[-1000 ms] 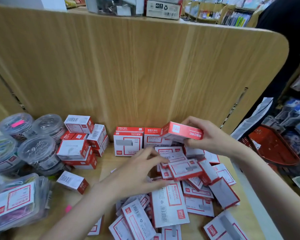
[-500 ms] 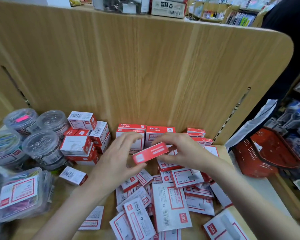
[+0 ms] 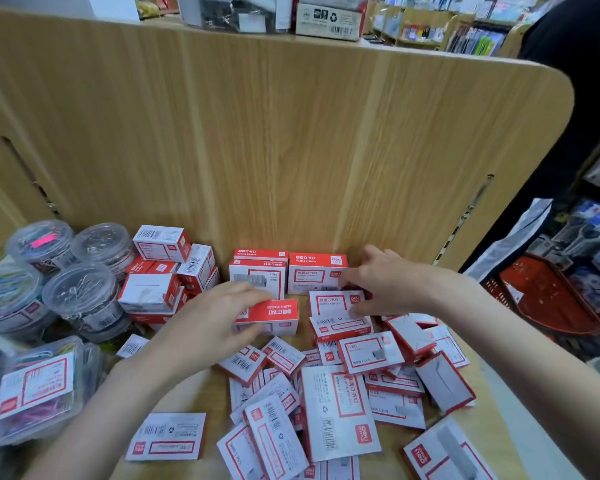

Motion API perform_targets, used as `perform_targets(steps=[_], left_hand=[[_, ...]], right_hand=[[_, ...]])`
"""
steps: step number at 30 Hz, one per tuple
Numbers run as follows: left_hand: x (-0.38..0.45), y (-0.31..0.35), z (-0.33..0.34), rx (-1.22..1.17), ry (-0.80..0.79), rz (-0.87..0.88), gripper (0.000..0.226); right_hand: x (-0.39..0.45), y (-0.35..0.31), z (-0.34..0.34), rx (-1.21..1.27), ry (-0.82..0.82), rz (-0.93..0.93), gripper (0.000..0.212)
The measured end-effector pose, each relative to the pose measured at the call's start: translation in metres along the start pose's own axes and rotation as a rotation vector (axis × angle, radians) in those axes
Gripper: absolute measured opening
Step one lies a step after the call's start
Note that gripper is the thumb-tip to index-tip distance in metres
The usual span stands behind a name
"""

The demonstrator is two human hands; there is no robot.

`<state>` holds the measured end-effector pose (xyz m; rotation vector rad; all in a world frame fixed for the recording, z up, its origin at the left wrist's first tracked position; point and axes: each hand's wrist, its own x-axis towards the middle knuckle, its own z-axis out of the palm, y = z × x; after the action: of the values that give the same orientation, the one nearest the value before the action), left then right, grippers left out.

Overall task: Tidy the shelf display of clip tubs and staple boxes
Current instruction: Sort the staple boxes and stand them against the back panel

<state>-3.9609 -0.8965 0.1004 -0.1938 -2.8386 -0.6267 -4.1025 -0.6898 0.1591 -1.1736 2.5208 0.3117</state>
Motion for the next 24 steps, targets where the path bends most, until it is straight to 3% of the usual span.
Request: perform_targets(steps=[5,11,17,24], left_hand=[[0.004,0.001,0.002,-0.031,-0.034,-0.059,0.043],[0.000,0.007,0.011,-0.005,0.079,0.022,0.050],[0.003,0.020,0.030,0.014,0.079,0.063,0.041],[0.009,0.033,0.026,-0.047,0.122,0.106,0.035]], right_hand=[[0.005,-0.011,0.006,0.016,-0.117,0.011,0.084],[0.006,-0.016,0.023,-0.133,0.069,-0.105,0.093],[0.002,-0.016,0.031,-0.125,0.187,-0.121,0.087],[-0.011,-0.024,0.051,0.100,0.353,-0.144,0.069]])
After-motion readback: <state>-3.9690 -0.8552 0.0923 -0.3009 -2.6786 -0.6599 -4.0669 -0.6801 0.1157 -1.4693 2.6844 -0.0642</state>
